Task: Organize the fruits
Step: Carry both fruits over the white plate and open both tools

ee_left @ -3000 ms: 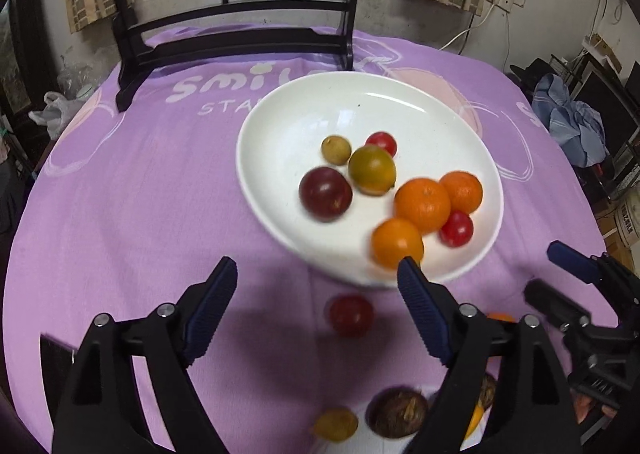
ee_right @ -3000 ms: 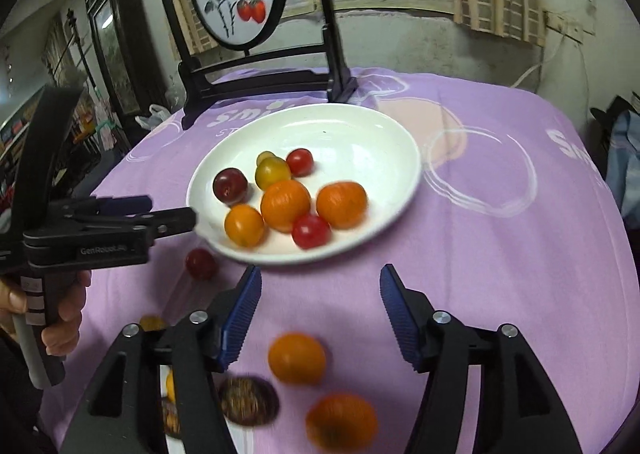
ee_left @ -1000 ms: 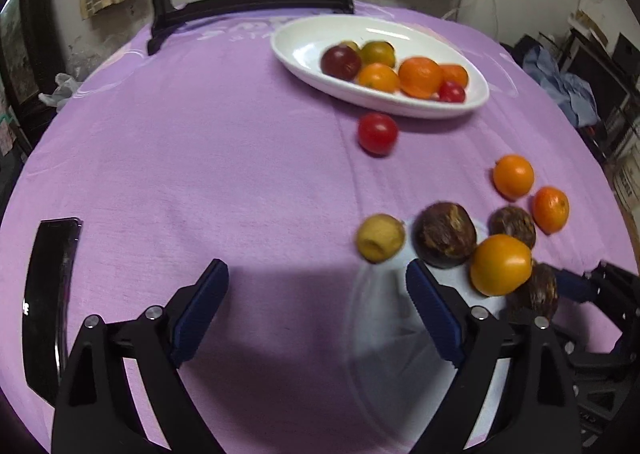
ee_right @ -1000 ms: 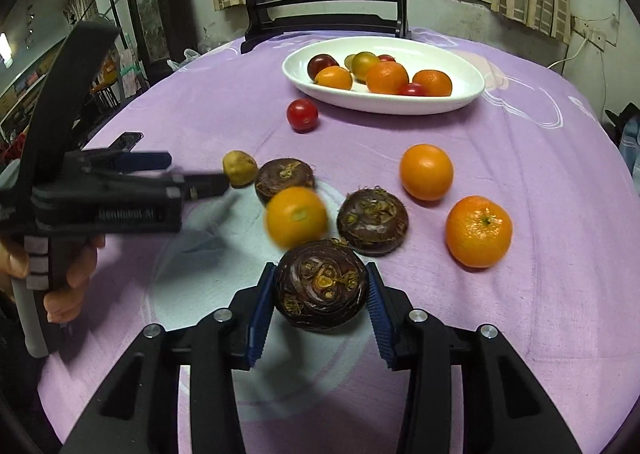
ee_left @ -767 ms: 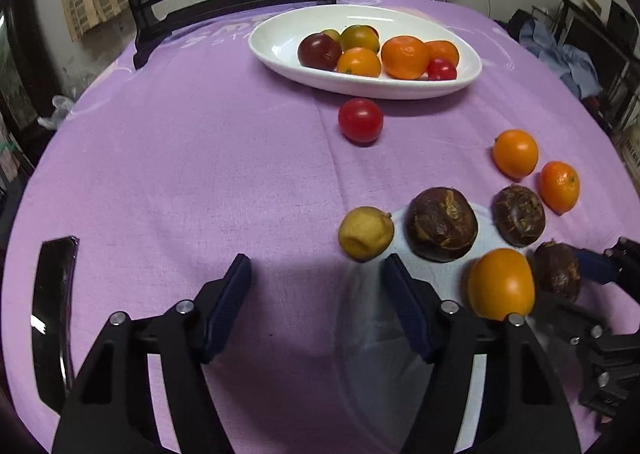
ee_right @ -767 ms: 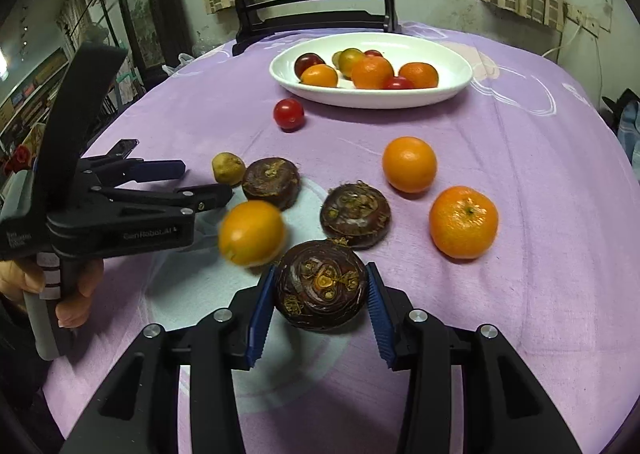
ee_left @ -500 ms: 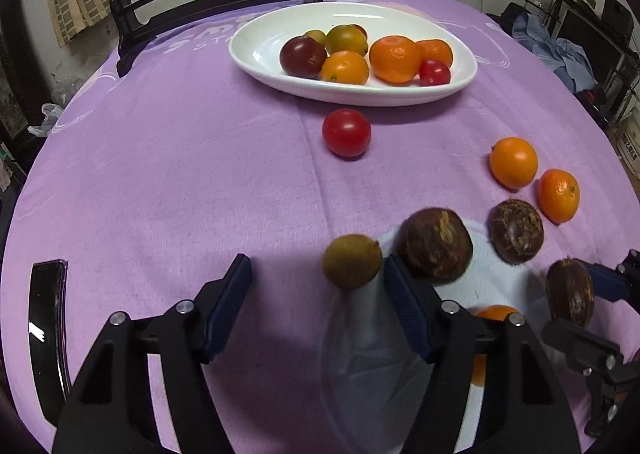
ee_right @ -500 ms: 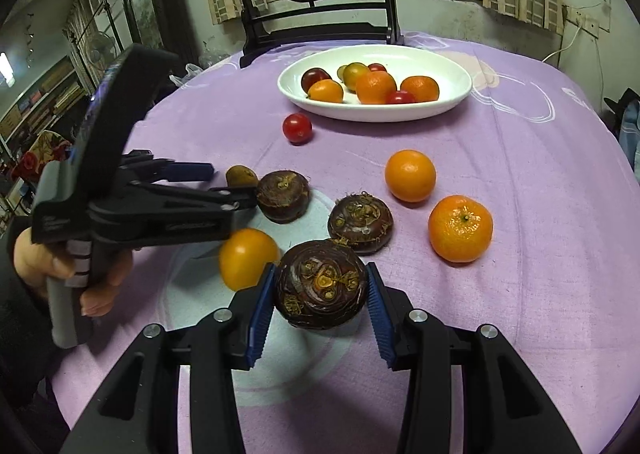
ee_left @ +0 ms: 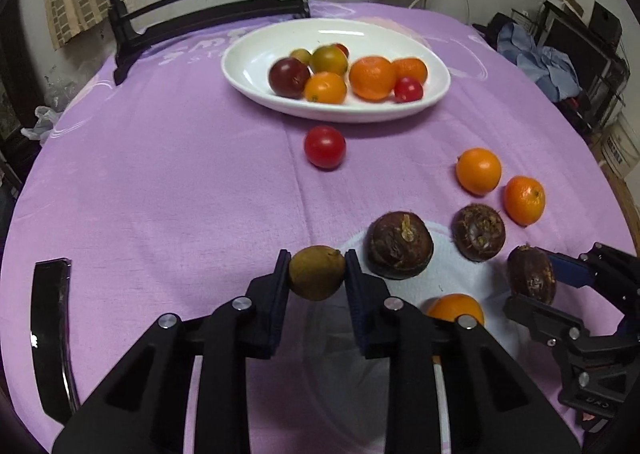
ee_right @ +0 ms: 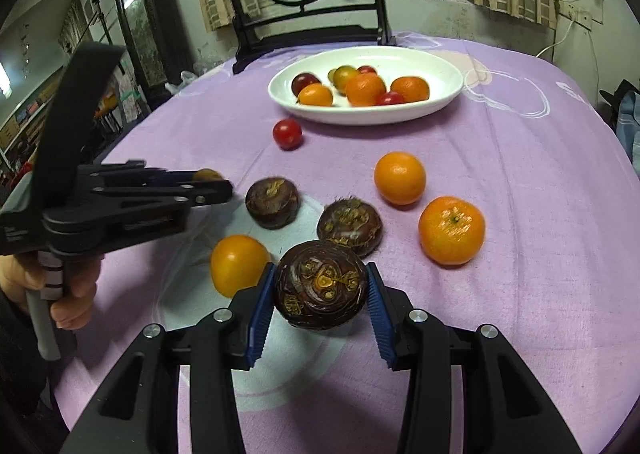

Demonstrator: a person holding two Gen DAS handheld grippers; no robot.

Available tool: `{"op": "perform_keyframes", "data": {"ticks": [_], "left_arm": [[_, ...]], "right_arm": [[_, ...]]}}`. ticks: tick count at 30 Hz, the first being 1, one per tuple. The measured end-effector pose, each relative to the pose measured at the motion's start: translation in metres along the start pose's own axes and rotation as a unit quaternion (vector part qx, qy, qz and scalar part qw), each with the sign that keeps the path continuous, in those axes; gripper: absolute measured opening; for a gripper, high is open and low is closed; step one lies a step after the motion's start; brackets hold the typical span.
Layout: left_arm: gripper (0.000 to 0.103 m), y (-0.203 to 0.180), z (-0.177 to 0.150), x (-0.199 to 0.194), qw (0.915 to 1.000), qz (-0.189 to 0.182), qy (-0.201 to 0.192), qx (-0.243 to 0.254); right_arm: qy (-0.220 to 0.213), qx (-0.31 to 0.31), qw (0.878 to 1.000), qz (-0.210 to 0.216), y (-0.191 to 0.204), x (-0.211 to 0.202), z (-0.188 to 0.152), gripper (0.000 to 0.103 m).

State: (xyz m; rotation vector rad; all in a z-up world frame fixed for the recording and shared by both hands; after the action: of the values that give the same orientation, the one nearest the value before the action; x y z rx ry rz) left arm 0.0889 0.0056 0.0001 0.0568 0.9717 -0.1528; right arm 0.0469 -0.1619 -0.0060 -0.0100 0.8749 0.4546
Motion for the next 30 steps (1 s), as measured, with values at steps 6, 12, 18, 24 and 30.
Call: {"op": "perform_keyframes", "data": {"ticks": [6,12,18,24,30], "left_arm": [[0.026,0.004,0.022,-0.026,0.9996,-0.007,-0.024,-0.01],[0.026,0.003,0.064,-0.032,0.9989,0.003,-0.045,-0.009],[0.026,0.006,0.109,0.0,0.9993,0.01,-0.026,-0.026],[0.026,0.013,0.148,0.042,0.9982,0.039,-0.018,-0.041],[0.026,0.02,0.17,0.081,0.998,0.036,0.0,-0.052]], "right_arm": [[-0.031,0.01,0.999,0.004,-0.002,-0.021,0.019,0.045],[-0.054,-0.022,0.998,-0.015,-0.007,-0.03,0.066,0.045],[-0.057,-0.025,0.998,-0.023,-0.023,-0.007,0.117,0.045],[-0.039,-0.019,0.997,-0.058,-0.05,0.043,0.162,0.045],[-0.015,0.009,0.997,-0.075,-0.075,0.093,0.188,0.045]]}}
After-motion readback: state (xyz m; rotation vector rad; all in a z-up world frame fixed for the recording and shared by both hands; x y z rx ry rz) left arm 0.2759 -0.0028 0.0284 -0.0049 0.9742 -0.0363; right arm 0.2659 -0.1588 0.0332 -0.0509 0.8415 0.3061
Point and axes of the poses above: each gripper's, at about its wrist camera, not at the fingertips, and x roughly the way its jaws point, y to its left, z to its top, the point moved 1 cm from there along x, roughly the way its jaws point, and after that the axes turned 1 degree about -y, right-handed, at the moved point
